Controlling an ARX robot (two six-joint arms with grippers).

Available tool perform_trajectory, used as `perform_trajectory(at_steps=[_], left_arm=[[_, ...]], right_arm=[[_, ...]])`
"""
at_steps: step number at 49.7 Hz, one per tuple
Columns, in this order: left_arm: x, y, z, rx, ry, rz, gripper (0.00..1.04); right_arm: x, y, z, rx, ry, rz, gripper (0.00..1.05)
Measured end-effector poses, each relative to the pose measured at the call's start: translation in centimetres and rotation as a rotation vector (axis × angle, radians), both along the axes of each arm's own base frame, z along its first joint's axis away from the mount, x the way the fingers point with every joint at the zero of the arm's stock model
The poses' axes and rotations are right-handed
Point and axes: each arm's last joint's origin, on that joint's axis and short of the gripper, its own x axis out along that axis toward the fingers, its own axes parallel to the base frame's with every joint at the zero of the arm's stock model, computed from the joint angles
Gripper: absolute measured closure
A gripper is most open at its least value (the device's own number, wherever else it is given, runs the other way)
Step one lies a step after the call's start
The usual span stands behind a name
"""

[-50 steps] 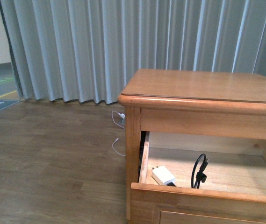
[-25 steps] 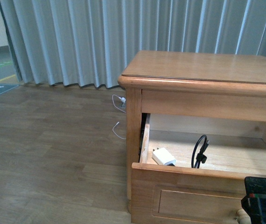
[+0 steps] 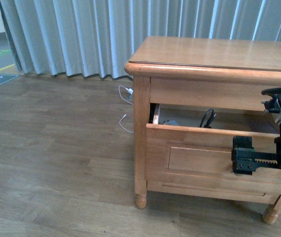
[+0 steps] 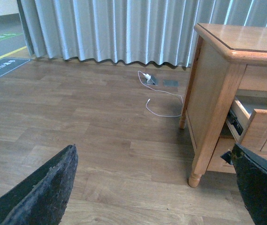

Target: Put charger into drawer

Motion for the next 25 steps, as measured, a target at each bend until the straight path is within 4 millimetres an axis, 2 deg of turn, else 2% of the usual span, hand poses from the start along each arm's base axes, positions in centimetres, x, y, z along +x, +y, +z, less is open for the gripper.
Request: perform_trajectory(at_steps=[6,16,25], left_arm=[[0.0,0.0,0.0,0.0,0.0,0.0,0.06],[0.0,0.0,0.0,0.0,0.0,0.0,0.06],[0.0,0.0,0.0,0.0,0.0,0.0,0.06]], right_arm=[[2.2,-0.4,-0.5,-0.006,-0.052,-0.052,0.08],[4.8,-1.4,-0.6,0.006,-0.142,-0.179,0.08],[6.1,-1.7,-0.8,0.005,-0.198,-0.269,0.08]])
